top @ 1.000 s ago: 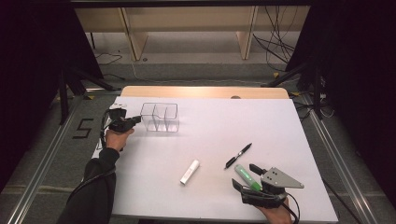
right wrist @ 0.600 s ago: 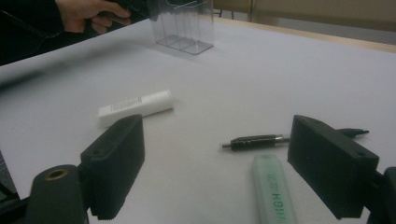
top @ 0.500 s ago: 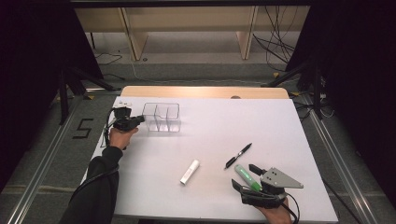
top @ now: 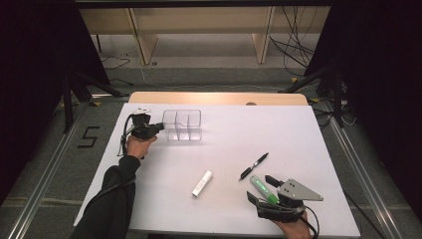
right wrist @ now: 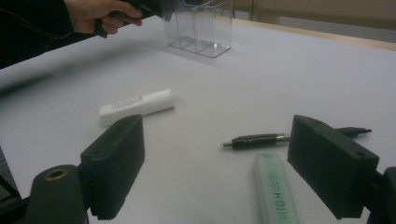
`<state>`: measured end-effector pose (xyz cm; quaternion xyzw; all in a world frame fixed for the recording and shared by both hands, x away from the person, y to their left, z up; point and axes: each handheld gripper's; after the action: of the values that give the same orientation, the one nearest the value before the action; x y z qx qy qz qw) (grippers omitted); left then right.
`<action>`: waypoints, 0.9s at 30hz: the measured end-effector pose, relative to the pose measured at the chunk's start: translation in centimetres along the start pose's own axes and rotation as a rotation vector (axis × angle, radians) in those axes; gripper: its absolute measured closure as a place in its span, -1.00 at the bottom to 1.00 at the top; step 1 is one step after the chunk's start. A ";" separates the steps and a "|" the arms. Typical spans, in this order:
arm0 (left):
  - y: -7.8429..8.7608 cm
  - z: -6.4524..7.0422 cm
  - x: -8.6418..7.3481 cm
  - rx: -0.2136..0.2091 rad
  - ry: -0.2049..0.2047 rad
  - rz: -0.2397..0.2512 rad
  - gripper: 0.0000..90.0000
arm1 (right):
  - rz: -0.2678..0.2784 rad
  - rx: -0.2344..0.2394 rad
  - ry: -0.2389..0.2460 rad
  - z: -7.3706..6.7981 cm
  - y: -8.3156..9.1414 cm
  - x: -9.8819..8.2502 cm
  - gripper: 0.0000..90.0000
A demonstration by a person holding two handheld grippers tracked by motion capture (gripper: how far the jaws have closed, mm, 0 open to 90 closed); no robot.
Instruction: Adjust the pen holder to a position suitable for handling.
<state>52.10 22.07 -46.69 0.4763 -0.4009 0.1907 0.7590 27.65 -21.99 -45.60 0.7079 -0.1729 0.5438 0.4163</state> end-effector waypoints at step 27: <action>-3.1 6.0 1.0 -0.087 0.000 -0.002 0.98 | 0.000 0.003 -0.003 0.0 0.0 0.0 -0.56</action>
<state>52.22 15.26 -46.29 0.4432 -0.4082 0.1726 0.7792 27.64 -22.07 -45.63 0.7095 -0.1725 0.5428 0.4150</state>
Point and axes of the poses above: each handheld gripper's, and its own axes: y roughly backward along the jaws, x roughly out of its top, z roughly to its right, and after that the axes turned 1 degree about -x, right-handed
